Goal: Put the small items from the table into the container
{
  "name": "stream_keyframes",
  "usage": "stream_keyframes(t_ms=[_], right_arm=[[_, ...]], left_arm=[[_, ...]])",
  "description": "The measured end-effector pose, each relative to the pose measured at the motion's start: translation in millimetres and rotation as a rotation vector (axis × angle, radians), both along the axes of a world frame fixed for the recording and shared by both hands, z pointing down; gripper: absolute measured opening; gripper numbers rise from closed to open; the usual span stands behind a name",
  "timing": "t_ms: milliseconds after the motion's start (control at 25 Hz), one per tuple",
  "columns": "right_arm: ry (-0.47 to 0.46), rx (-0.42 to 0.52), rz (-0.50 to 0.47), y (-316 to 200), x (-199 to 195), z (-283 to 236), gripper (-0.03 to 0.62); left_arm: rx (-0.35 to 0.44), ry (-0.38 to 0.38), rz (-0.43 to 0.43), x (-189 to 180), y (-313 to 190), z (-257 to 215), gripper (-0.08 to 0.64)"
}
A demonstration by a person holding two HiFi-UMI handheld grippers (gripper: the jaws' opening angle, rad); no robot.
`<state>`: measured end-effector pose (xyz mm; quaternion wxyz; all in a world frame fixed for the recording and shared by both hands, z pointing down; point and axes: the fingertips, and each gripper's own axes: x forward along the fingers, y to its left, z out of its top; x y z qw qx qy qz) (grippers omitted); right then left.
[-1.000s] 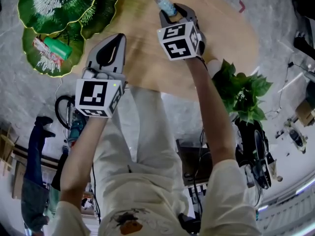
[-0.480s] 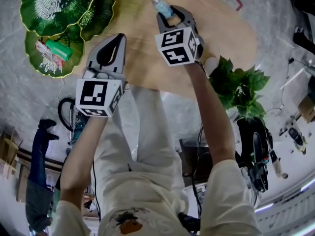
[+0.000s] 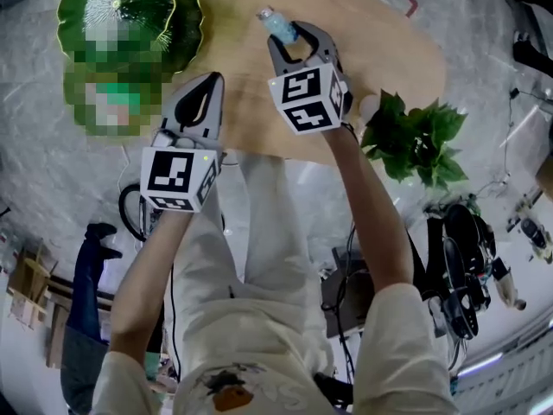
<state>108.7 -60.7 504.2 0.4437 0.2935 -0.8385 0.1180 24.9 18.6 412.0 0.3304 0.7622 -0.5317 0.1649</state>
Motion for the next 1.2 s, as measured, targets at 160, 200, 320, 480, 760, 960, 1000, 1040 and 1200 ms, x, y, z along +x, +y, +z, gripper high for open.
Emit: stream_keyframes(t_ms=[160, 200, 320, 480, 760, 960, 1000, 1040, 1200], right_arm=[[-0.025, 0.015, 0.023, 2.8, -3.8, -24.9, 0.173], [-0.028, 0.014, 0.028, 6.0, -3.2, -29.9, 0.173], [-0.038, 0.023, 0.035, 8.1, -3.7, -44.0, 0.173], [-0.042, 0.023, 0.056, 14.8, -4.8, -60.4, 0.175], [-0.065, 0.038, 0.095, 26.7, -21.5, -103.6, 0.174], [-0.088, 0.050, 0.102, 36.9, -39.9, -137.1, 0.173], [-0.096, 0.053, 0.106, 37.8, -43.4, -143.6, 0.173], [-0.102, 0.055, 0.109, 39.1, -46.7, -150.2, 0.173], [-0.107, 0.064, 0.107, 44.9, -58.9, -173.6, 0.173]], left_arm=[[0.008, -0.003, 0.038, -0.1, 2.6, -15.1, 0.000], [0.007, 0.000, 0.045, 0.2, 5.5, -18.4, 0.000], [0.015, 0.007, 0.063, -1.1, 7.6, -26.7, 0.000], [0.029, 0.013, 0.080, -6.9, 12.9, -40.0, 0.000], [0.044, 0.011, 0.098, -26.9, 18.9, -63.3, 0.000], [0.061, 0.009, 0.108, -42.5, 23.3, -84.9, 0.000], [0.065, 0.008, 0.108, -45.5, 23.6, -88.9, 0.000], [0.066, 0.006, 0.108, -48.4, 24.6, -92.7, 0.000], [0.078, 0.006, 0.105, -58.1, 28.0, -109.9, 0.000]])
